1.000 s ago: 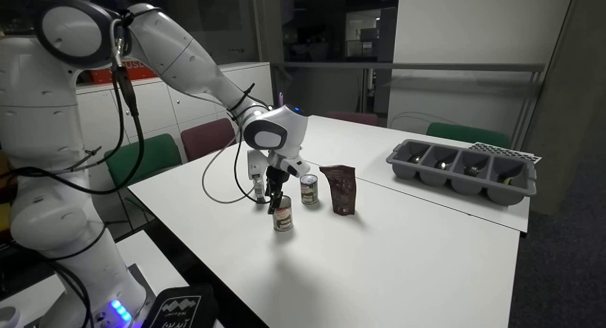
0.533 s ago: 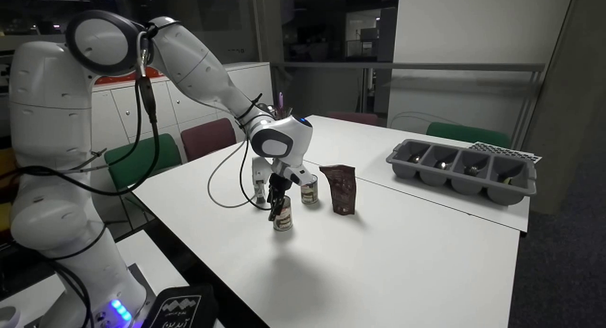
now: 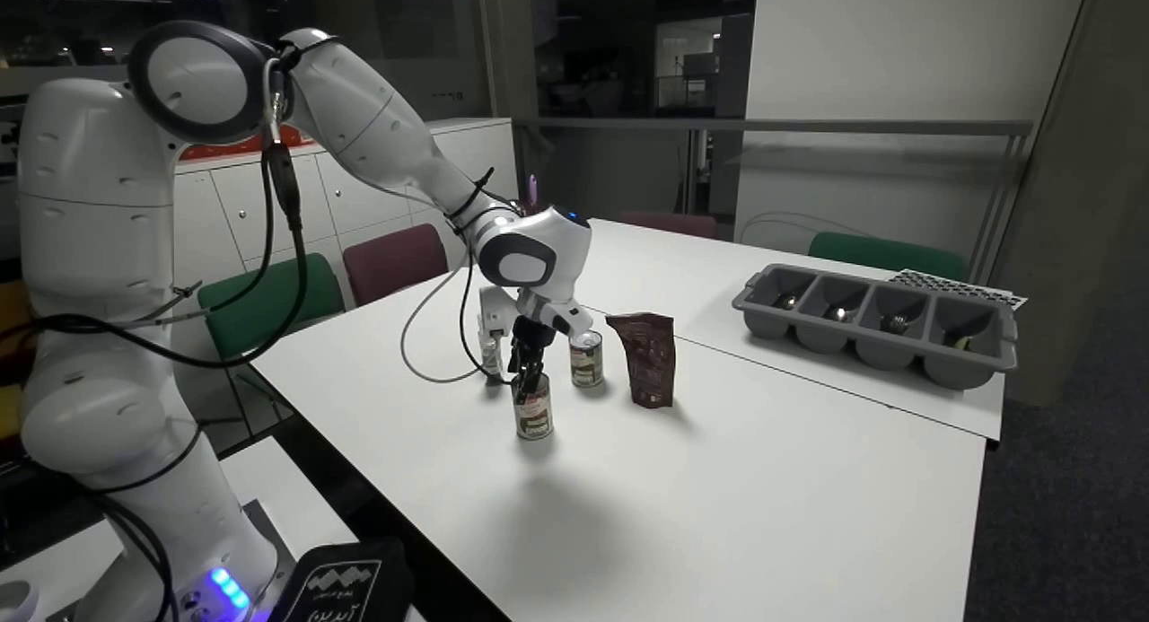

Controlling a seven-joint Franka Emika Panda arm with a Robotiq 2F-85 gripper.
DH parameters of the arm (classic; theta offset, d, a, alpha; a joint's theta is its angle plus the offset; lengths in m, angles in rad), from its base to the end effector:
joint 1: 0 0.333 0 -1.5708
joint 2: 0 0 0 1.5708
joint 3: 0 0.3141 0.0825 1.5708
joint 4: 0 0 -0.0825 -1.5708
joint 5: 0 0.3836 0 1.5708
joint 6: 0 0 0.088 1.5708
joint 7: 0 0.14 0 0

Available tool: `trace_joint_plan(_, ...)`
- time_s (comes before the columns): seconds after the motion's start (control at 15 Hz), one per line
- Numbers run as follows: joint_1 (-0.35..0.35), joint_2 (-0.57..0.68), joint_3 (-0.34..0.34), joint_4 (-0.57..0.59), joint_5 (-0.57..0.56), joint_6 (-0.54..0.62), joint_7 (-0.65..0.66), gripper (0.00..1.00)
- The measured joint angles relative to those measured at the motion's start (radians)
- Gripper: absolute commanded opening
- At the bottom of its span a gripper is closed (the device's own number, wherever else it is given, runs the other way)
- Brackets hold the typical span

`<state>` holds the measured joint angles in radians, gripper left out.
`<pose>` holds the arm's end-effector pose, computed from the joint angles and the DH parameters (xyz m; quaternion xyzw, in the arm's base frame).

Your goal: Unstack the cans and put them beside each other

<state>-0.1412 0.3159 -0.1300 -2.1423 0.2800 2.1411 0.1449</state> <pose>0.5100 -0.1236 0.2025 -0.9399 0.2933 0.1479 0.0935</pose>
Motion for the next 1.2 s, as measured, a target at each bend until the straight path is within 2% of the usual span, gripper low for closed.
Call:
trace_joint_plan(0.47,-0.001,0.0,0.019,0.071,0.043,-0.07,-0.034,1.0)
trace_joint_plan(0.87,-0.001,0.004,0.028,0.077,0.057,-0.096,-0.051,1.0)
trace_joint_plan(1.2,-0.001,0.016,0.026,0.073,0.052,-0.096,0.003,1.0)
